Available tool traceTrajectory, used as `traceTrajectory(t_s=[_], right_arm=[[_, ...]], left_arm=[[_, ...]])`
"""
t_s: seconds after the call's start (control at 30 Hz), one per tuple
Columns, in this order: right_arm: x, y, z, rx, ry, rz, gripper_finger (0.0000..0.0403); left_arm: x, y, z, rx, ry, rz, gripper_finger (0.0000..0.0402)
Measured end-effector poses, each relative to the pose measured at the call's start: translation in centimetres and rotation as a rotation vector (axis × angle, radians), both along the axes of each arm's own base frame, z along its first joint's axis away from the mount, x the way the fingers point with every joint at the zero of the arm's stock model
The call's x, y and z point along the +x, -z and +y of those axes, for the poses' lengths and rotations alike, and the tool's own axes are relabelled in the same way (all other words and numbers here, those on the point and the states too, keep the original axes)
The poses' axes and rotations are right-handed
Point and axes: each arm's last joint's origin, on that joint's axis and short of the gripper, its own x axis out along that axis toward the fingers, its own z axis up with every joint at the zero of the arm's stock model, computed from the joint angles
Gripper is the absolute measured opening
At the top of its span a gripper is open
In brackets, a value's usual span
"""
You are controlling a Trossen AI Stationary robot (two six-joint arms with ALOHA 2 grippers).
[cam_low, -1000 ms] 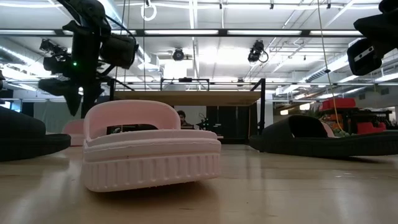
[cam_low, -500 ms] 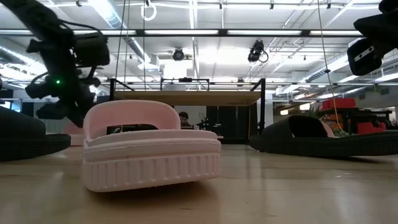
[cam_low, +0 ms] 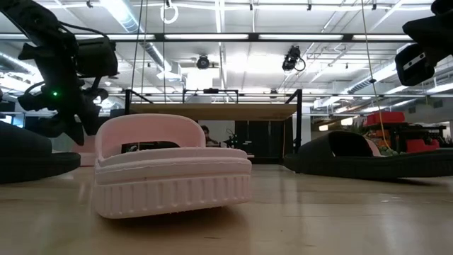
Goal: Pick and place slides into the shelf
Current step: Put the top left pink slide on the shelf
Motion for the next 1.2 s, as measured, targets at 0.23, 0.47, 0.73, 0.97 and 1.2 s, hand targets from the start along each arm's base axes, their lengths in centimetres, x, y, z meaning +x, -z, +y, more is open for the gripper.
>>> traceTrajectory(t_s=[0.23,0.47,0.73,0.97,1.2], right_arm=[[0.0,0.0,0.0,0.0,0.0,0.0,0.0014],[0.0,0.0,0.0,0.0,0.0,0.0,0.0014],[0.0,0.0,0.0,0.0,0.0,0.0,0.0014],[0.0,0.0,0.0,0.0,-0.001,0.0,0.0014],[0.0,0.0,0.0,0.0,-0.001,0.0,0.0014]], left_arm=[[0.2,-0.1,0.3,0.015,0.045,0.024,0.0165],[0.3,-0.2,0.5,0.027,0.035,0.003,0.0161],[0.2,-0.1,0.6,0.021,0.084,0.068,0.0164],[0.5,0.8,1.0,-0.014,0.041,0.097,0.0157],[0.9,1.5,1.3,-0.023,0.024,0.107,0.016]])
